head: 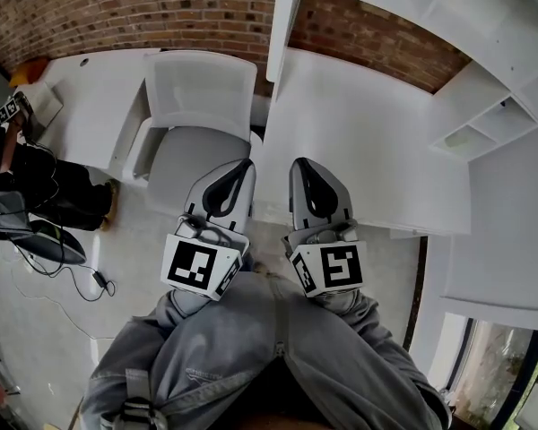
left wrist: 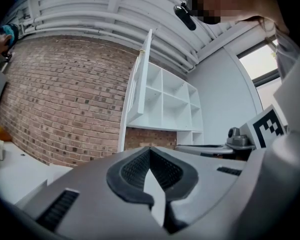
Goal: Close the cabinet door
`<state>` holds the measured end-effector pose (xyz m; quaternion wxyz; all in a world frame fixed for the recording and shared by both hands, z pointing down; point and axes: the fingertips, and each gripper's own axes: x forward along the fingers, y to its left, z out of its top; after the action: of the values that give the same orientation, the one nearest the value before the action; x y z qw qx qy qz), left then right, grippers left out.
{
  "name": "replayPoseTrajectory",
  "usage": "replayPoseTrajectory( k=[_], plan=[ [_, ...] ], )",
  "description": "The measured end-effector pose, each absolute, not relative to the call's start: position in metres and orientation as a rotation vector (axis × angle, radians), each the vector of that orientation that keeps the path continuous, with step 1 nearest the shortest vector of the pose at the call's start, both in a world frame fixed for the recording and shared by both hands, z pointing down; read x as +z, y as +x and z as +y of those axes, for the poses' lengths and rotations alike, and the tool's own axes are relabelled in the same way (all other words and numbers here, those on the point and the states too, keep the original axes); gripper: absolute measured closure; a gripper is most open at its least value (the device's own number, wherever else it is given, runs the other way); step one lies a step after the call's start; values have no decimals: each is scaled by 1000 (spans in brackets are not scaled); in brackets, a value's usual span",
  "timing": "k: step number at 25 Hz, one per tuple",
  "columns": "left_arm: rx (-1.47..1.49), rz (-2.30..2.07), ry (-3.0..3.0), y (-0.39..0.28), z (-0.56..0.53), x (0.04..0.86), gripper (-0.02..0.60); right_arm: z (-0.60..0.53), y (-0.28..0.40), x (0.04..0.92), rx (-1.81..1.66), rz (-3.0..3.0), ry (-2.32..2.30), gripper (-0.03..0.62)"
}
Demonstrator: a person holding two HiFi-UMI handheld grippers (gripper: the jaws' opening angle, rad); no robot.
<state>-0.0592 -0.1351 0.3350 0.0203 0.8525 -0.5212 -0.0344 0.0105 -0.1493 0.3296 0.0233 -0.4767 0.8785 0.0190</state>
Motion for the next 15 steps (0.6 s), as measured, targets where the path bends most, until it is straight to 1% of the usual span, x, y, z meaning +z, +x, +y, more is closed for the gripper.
replayPoseTrajectory(
  k=[15],
  plan=[
    [-108, -1445, 2788, -62, -198, 319, 575, -203, 1, 322, 68, 2617, -1634, 566]
  ],
)
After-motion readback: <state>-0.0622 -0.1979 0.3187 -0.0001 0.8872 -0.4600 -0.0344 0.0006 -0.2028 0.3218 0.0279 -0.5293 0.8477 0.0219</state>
